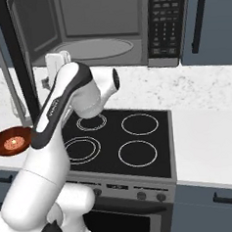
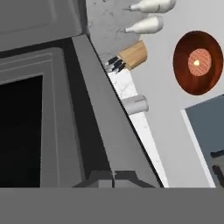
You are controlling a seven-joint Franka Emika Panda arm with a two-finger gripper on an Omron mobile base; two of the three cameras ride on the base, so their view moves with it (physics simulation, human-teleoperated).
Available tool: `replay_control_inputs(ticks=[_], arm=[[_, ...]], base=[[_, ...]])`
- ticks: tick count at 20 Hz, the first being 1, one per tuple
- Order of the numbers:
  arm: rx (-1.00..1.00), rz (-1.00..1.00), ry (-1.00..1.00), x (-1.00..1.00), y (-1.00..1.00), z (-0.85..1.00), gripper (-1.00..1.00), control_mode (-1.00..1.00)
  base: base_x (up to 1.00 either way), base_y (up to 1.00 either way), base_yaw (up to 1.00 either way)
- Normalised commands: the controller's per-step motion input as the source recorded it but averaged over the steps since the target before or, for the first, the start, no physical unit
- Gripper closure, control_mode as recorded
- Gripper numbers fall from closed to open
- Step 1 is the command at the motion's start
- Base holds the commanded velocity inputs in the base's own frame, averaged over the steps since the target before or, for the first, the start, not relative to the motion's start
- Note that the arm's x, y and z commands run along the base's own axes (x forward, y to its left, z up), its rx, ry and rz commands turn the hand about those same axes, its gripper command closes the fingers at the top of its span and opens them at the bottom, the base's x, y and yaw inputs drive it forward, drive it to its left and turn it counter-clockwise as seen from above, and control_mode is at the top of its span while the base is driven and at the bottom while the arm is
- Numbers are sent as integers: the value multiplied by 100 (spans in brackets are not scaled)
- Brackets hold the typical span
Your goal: Open the microwave, place the bowl with waffle inside the microwave, then close the microwave door and turn it on.
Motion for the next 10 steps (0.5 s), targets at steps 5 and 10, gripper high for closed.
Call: replay_control_inputs(ticks=[5, 10], arm=[[0, 6, 24, -1, 100, 20, 100, -100], [0, 1, 22, -3, 100, 15, 100, -100]], base=[[0, 0, 0], [0, 0, 0]])
